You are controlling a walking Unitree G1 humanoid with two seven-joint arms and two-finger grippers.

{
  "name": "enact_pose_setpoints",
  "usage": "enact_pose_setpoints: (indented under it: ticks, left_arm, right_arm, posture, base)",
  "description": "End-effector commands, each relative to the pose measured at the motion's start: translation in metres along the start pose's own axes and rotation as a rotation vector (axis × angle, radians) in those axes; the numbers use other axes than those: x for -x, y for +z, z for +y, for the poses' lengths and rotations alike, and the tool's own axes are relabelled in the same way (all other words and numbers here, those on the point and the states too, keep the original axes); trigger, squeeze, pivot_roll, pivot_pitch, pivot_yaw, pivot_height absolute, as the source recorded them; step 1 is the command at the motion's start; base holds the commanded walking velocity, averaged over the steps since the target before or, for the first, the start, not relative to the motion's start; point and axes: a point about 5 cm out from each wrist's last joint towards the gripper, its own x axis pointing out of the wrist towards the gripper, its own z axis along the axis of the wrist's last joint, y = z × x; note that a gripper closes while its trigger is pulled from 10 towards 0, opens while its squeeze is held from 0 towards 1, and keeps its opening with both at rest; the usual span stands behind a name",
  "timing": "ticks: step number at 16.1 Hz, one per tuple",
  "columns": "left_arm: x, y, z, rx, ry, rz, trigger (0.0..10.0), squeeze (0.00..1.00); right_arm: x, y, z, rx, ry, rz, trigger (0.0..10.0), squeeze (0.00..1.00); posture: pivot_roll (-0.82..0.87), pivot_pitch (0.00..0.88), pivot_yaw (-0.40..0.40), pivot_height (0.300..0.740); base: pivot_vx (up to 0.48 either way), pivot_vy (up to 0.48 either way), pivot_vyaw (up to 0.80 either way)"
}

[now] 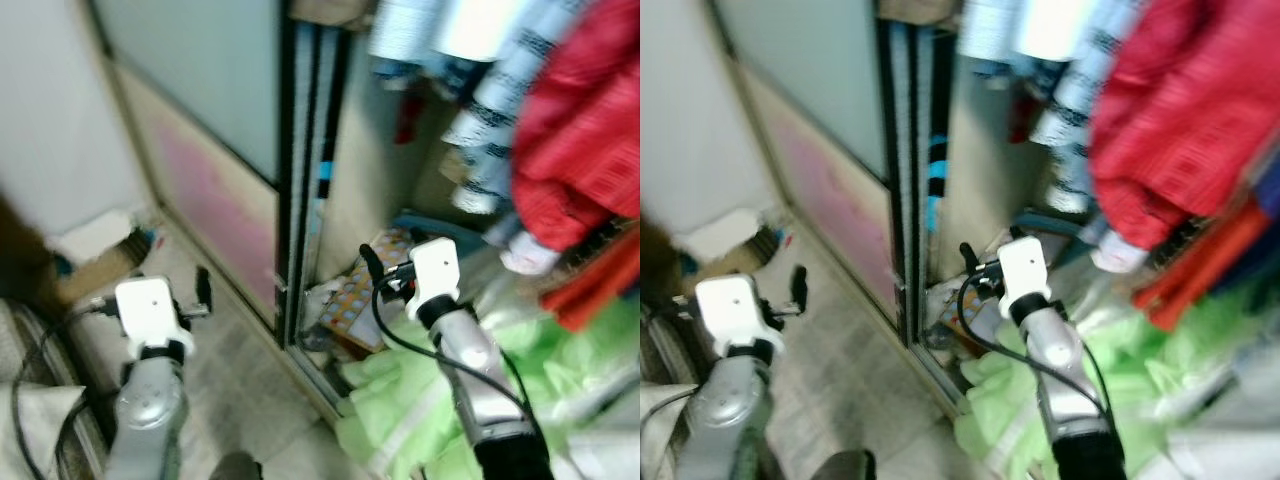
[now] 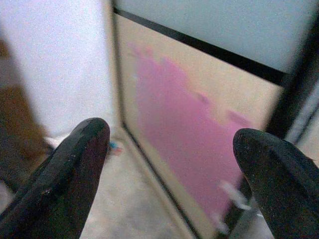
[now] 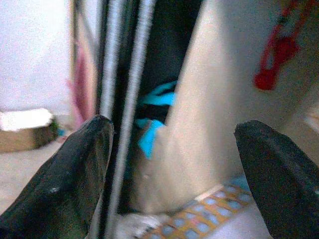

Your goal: Clean up the room

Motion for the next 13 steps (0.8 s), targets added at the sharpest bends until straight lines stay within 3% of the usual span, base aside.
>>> enact_pose_setpoints:
  ticks: [1,13]
  left_arm:
    - [-0.003,0.006,0.000,-0.009,-0.013,-0.015,10.0,0.00]
    - [-0.012,0.022,-0.004,-0.031,-0.043,-0.039,10.0,0.00]
  right_arm:
    - [0.004,0.002,-0.008,0.012,-0.044,-0.003,10.0,0.00]
    - [0.011,0.010,-0.022,0.029,-0.119,-0.014,10.0,0.00]
  posture:
    - [0.08,0.000,-0.037,0.740]
    - [0.05,0.000,0.003,0.740]
  base:
    - [0.000,0.000,0.80]
    - [0.000,0.000,0.80]
